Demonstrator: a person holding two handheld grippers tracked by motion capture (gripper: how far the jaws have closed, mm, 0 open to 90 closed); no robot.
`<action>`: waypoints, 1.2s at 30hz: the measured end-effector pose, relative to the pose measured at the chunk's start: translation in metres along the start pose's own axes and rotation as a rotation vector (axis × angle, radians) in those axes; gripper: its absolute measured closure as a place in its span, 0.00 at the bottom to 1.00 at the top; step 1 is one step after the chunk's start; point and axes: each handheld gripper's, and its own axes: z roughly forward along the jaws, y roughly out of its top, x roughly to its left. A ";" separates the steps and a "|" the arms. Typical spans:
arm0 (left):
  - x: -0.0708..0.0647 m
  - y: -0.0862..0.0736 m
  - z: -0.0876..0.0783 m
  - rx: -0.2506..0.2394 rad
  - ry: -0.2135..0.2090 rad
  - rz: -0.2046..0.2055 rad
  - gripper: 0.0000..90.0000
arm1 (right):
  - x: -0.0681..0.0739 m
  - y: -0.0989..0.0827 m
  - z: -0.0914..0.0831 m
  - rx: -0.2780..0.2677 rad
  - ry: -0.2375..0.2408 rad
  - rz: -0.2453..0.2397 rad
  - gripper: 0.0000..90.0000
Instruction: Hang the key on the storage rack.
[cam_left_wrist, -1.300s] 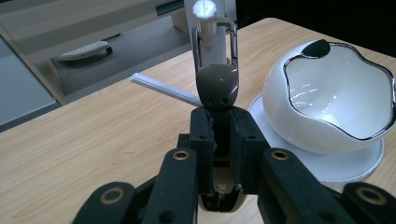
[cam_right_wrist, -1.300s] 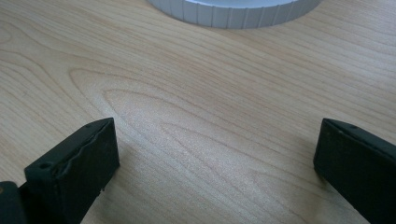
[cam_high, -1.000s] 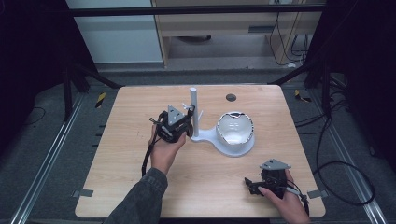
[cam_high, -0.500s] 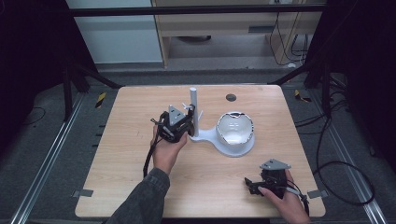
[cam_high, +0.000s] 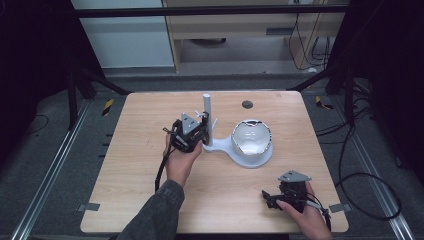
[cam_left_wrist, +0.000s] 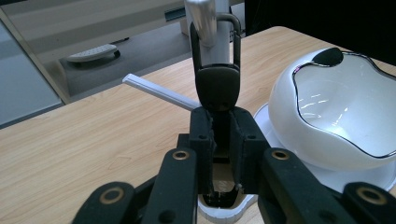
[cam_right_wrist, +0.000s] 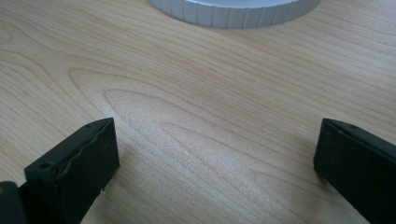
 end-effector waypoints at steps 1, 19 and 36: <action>0.000 0.000 0.000 -0.001 0.002 -0.001 0.88 | 0.000 0.000 0.000 0.000 0.001 0.000 0.00; -0.002 -0.004 0.007 -0.034 0.014 -0.022 0.88 | 0.000 0.000 0.000 0.000 0.000 -0.001 0.00; -0.004 -0.003 0.010 -0.028 0.010 -0.029 0.83 | 0.000 0.000 0.000 0.000 0.001 -0.001 0.00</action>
